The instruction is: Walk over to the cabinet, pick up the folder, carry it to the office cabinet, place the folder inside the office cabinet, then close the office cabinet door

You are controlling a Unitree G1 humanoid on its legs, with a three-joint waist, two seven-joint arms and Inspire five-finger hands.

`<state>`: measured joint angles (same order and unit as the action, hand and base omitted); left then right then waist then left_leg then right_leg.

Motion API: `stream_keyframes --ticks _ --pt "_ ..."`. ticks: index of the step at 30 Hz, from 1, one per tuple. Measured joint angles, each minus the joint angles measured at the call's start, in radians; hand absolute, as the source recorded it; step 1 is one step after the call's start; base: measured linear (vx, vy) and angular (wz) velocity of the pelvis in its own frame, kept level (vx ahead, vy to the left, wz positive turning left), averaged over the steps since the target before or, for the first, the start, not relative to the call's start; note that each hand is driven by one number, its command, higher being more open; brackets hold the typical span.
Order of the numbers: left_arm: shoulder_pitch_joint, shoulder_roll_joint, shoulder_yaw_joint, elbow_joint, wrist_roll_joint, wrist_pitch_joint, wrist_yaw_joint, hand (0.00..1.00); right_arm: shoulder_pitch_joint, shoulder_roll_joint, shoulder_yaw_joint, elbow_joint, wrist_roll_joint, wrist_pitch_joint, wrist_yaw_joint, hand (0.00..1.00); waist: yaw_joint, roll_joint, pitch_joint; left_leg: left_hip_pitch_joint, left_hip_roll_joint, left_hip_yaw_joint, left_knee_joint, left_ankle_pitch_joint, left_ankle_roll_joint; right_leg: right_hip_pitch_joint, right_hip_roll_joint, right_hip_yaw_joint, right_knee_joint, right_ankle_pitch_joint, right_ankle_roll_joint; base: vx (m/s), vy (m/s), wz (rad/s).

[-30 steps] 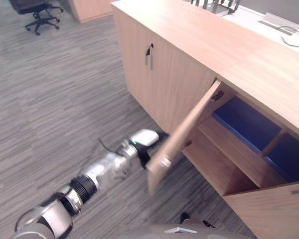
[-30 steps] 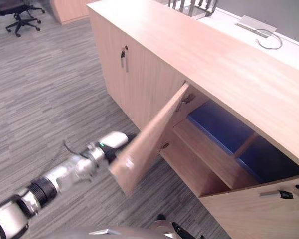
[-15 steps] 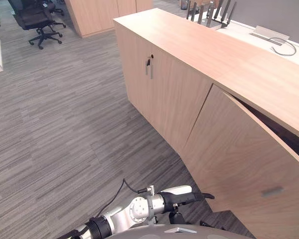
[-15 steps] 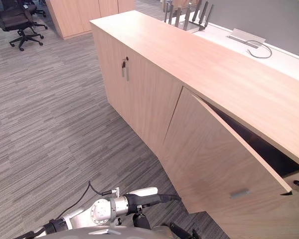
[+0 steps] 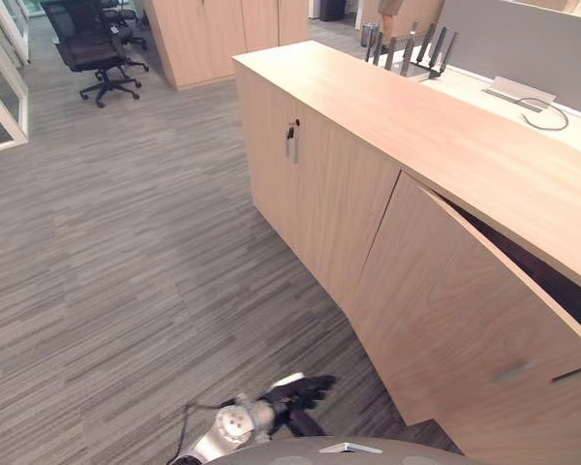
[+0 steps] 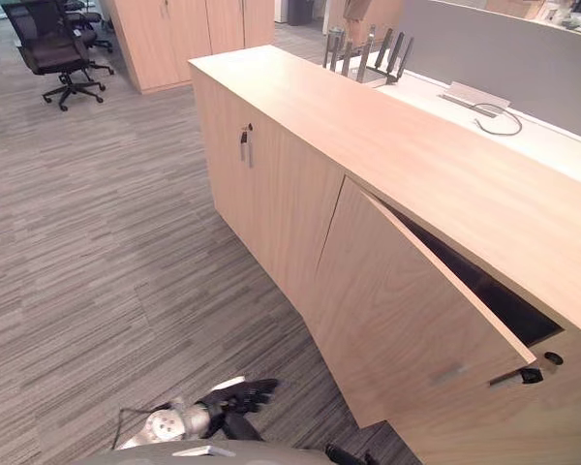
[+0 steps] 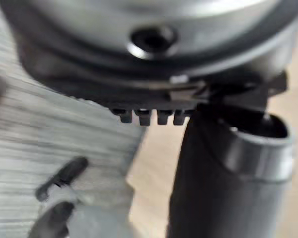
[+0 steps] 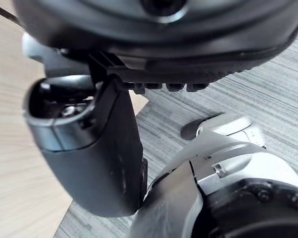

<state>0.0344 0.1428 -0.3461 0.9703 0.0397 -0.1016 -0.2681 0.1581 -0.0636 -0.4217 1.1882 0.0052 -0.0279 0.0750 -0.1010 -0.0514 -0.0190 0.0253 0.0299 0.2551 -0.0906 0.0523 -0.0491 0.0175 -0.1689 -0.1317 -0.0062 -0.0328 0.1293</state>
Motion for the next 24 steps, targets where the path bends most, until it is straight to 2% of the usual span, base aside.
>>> stream_keyframes --ticks 1,3,4,6,9,13,19,22,24 --pt "-0.005 0.003 0.068 0.053 -0.007 0.013 0.027 1.00 0.000 0.004 -0.001 0.006 0.000 0.000 0.000 1.00 0.000 -0.006 -0.002 0.001 0.001 0.006 0.000 -0.001 -0.001 0.001 0.001 0.003 -0.004 0.004 -0.001 0.05 -0.005 -0.25" --pt "0.002 0.037 0.272 0.175 -0.090 0.048 0.128 1.00 -0.002 0.012 -0.004 0.025 0.002 -0.001 -0.001 1.00 -0.002 -0.018 -0.005 0.003 0.000 0.023 0.000 -0.003 -0.005 0.004 0.003 0.016 -0.018 0.018 -0.007 0.07 -0.006 -0.19" --pt "0.009 0.049 0.311 0.189 -0.111 0.052 0.149 1.00 -0.004 0.012 -0.009 0.026 0.002 0.000 -0.001 1.00 -0.001 -0.018 -0.005 0.003 -0.001 0.025 0.000 -0.004 -0.005 0.005 0.003 0.018 -0.018 0.019 -0.009 0.06 0.005 -0.09" --pt "0.022 0.066 0.453 0.224 -0.161 0.057 0.209 1.00 -0.014 0.017 -0.033 0.037 0.002 0.000 -0.004 1.00 0.013 -0.021 0.009 0.022 -0.005 0.028 0.000 -0.006 -0.008 0.023 0.000 0.023 -0.019 0.018 -0.011 0.02 0.004 -0.02" --pt "0.056 0.047 0.570 0.237 -0.250 0.055 0.254 1.00 -0.017 0.018 -0.039 0.048 0.003 0.000 -0.010 1.00 0.019 -0.014 0.012 0.038 -0.004 0.024 -0.001 -0.012 -0.015 0.037 0.001 0.016 -0.021 0.012 -0.019 -0.03 -0.008 0.03" --pt "0.098 -0.009 0.656 0.240 -0.324 0.060 0.257 1.00 -0.018 0.022 -0.037 0.057 0.013 -0.001 -0.011 1.00 0.030 -0.015 0.011 0.038 -0.002 0.016 -0.001 -0.014 -0.015 0.036 0.002 0.012 -0.014 0.001 -0.030 -0.05 -0.013 0.04" --pt "0.119 -0.033 0.698 0.238 -0.278 0.054 0.308 1.00 -0.018 0.023 -0.008 0.064 0.059 -0.005 -0.017 1.00 0.044 -0.017 0.011 0.034 -0.004 0.000 -0.001 -0.020 -0.017 0.039 -0.001 -0.001 -0.012 -0.004 -0.030 -0.03 -0.003 0.06" --pt "0.119 -0.033 0.691 0.235 -0.238 0.047 0.330 1.00 -0.019 0.024 0.010 0.064 0.072 -0.008 -0.023 1.00 0.044 -0.017 0.011 0.033 -0.004 -0.003 -0.001 -0.020 -0.016 0.040 -0.001 -0.004 -0.012 -0.005 -0.029 0.01 -0.004 0.03" --pt "0.120 -0.023 0.628 0.216 -0.161 0.030 0.357 1.00 -0.018 0.020 0.042 0.062 0.116 -0.010 -0.037 1.00 0.045 -0.017 0.011 0.033 -0.005 -0.010 -0.001 -0.017 -0.012 0.046 -0.001 -0.013 -0.013 -0.008 -0.029 0.03 -0.014 0.09"
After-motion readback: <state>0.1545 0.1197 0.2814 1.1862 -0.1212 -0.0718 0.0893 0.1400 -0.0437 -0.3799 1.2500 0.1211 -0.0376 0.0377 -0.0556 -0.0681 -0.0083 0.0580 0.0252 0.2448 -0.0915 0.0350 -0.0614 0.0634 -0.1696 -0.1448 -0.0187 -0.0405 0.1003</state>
